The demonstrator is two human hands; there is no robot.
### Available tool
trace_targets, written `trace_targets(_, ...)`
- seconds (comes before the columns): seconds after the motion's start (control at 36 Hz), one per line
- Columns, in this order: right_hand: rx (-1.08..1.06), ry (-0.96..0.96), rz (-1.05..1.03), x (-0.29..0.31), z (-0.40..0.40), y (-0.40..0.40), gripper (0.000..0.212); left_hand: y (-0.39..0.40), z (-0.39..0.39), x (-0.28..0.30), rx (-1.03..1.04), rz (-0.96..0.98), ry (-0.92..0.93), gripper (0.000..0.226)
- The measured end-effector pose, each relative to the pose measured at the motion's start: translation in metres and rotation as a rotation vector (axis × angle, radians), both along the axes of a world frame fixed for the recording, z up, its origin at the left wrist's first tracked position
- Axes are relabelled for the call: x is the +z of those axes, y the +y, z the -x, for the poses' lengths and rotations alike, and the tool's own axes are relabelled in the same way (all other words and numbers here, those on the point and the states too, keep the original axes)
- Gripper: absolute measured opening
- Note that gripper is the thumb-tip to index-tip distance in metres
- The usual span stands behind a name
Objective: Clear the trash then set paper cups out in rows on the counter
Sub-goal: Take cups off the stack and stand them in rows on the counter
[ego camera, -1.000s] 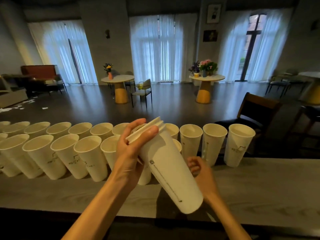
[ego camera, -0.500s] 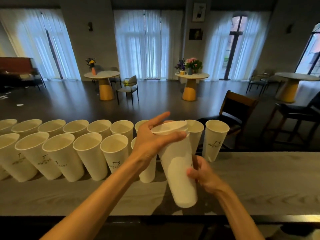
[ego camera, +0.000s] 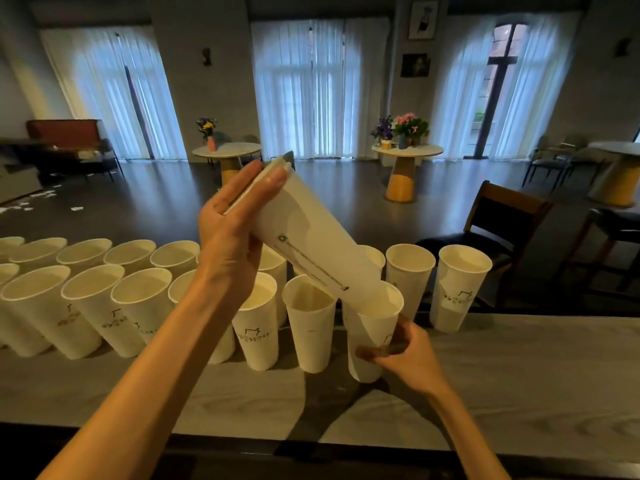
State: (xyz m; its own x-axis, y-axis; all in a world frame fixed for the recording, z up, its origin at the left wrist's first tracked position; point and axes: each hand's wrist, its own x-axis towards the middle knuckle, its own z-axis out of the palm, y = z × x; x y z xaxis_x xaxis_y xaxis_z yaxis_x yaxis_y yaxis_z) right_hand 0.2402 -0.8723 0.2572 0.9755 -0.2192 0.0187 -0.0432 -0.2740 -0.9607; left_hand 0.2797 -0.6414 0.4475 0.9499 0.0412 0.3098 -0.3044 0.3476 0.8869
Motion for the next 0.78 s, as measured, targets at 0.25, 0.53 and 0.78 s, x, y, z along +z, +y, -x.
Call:
trace_targets(0.25,0.010,0.096,0.107,0.013,0.001,0.002,0.086,-0.005,0.004,-0.007,-0.125,-0.055,-0.003,0.073)
trace_targets(0.53,-0.019,-0.070,-0.320,0.034,0.056,-0.051,0.033,-0.097,0.031,-0.042,-0.557,-0.257,0.020,0.069)
trace_targets(0.78,0.323,-0.116,-0.618,0.031,0.078,-0.076,0.089,-0.138,0.034,-0.045,-0.627,-0.362,0.012,0.074)
